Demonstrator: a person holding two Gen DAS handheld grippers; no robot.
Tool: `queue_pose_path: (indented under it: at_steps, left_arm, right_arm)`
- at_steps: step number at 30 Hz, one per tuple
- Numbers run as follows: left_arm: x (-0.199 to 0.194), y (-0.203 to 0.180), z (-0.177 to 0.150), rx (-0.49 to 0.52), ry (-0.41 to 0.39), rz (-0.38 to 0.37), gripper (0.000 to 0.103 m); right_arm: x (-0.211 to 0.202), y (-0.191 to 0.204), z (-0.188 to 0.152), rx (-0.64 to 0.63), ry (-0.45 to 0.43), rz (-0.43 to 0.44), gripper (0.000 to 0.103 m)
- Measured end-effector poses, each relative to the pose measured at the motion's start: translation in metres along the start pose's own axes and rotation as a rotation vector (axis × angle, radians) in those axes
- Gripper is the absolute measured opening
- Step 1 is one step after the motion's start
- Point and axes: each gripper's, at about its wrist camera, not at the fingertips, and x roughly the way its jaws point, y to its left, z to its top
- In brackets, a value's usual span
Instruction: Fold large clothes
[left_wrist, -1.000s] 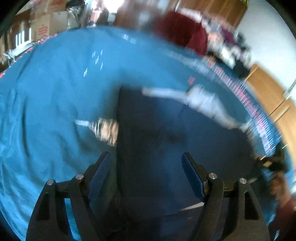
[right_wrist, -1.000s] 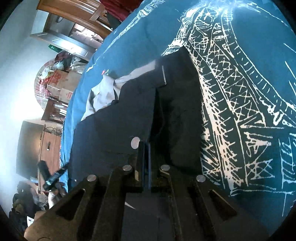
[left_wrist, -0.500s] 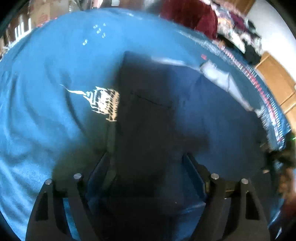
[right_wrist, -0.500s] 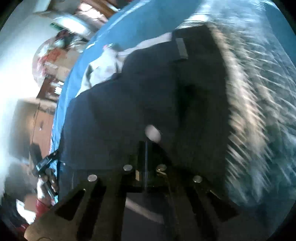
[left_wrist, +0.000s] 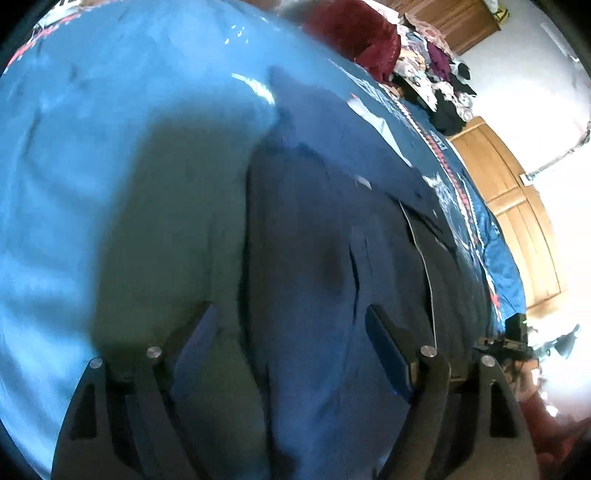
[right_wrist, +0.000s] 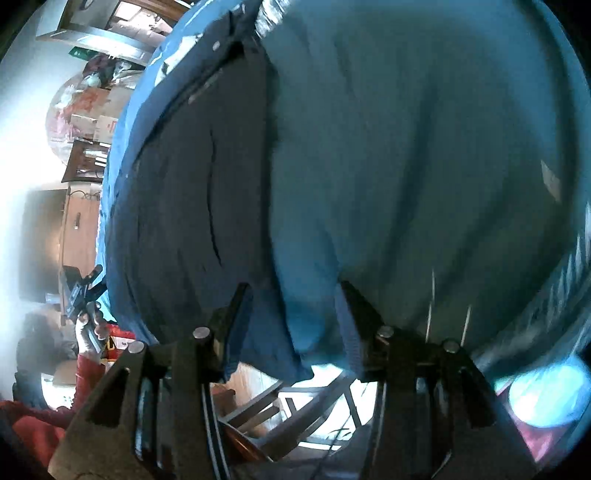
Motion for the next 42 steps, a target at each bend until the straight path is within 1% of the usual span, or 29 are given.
queue_pose_path:
  at_steps: [1, 3, 7, 10, 12, 15, 20, 22, 23, 24, 26, 28, 30, 31, 32, 33, 35, 37, 38, 39, 41, 42]
  left_arm:
    - [0.004, -0.003, -0.003, 0.01, 0.005, 0.006, 0.083]
    - [0.001, -0.006, -0.013, 0.022, 0.008, -0.001, 0.083]
    - [-0.005, -0.007, -0.018, 0.009, 0.004, -0.033, 0.083]
    - [-0.013, 0.001, -0.023, -0.022, 0.001, -0.08, 0.083]
    - [-0.014, 0.004, -0.021, -0.039, -0.001, -0.108, 0.083]
    - [-0.018, 0.005, -0.028, -0.024, 0.014, -0.115, 0.083]
    - [-0.012, -0.007, -0.04, 0.041, 0.056, -0.099, 0.082]
    - [-0.008, -0.016, -0.043, 0.08, 0.078, -0.109, 0.071]
    - [-0.005, -0.022, -0.045, 0.098, 0.097, -0.123, 0.051]
    - [-0.001, -0.026, -0.047, 0.111, 0.105, -0.121, 0.046]
    - [0.004, -0.029, -0.047, 0.133, 0.111, -0.107, 0.045]
    - [0.009, -0.024, -0.044, 0.113, 0.114, -0.124, 0.044]
    - [0.013, -0.028, -0.042, 0.121, 0.118, -0.134, 0.044]
    - [0.013, -0.03, -0.042, 0.128, 0.117, -0.147, 0.044]
    - [0.012, -0.032, -0.041, 0.125, 0.114, -0.173, 0.04]
    - [0.011, -0.031, -0.04, 0.121, 0.111, -0.188, 0.028]
    - [0.009, -0.028, -0.038, 0.106, 0.102, -0.206, 0.016]
    - [0.012, -0.024, -0.039, 0.112, 0.116, -0.17, 0.016]
    - [0.015, -0.022, -0.041, 0.112, 0.12, -0.158, 0.016]
    - [0.018, -0.024, -0.044, 0.103, 0.116, -0.161, 0.02]
    - [0.019, -0.025, -0.045, 0.1, 0.11, -0.157, 0.022]
    - [0.019, -0.026, -0.045, 0.1, 0.108, -0.157, 0.028]
  right_arm:
    - [0.003, 0.003, -0.001, 0.003, 0.0, 0.002, 0.045]
    - [0.006, 0.004, -0.006, -0.013, -0.002, -0.004, 0.045]
    - [0.004, 0.014, 0.002, -0.032, -0.016, -0.001, 0.047]
    - [0.012, 0.029, 0.003, -0.065, -0.006, 0.053, 0.047]
    - [0.021, 0.038, 0.002, -0.08, 0.005, 0.072, 0.047]
    - [0.029, 0.042, 0.004, -0.088, 0.013, 0.084, 0.047]
    - [0.04, 0.057, 0.011, -0.083, 0.007, 0.104, 0.046]
    - [0.04, 0.062, 0.012, -0.095, 0.008, 0.111, 0.046]
    - [0.041, 0.066, 0.01, -0.099, 0.008, 0.115, 0.045]
    - [0.041, 0.068, 0.009, -0.103, 0.007, 0.117, 0.045]
    - [0.045, 0.068, 0.011, -0.104, 0.004, 0.124, 0.045]
    - [0.052, 0.063, 0.014, -0.086, 0.007, 0.142, 0.045]
    - [0.054, 0.057, 0.017, -0.065, 0.006, 0.166, 0.042]
    - [0.053, 0.056, 0.018, -0.063, 0.009, 0.171, 0.039]
    - [0.052, 0.056, 0.017, -0.066, 0.015, 0.184, 0.032]
    - [0.05, 0.056, 0.015, -0.066, 0.02, 0.2, 0.03]
    - [0.046, 0.052, 0.011, -0.07, 0.021, 0.206, 0.029]
    - [0.05, 0.051, 0.011, -0.071, 0.022, 0.166, 0.029]
    - [0.052, 0.05, 0.012, -0.068, 0.026, 0.165, 0.03]
    - [0.056, 0.051, 0.012, -0.064, 0.032, 0.172, 0.03]
    - [0.055, 0.05, 0.013, -0.072, 0.023, 0.182, 0.041]
    - [0.055, 0.051, 0.012, -0.076, 0.018, 0.185, 0.043]
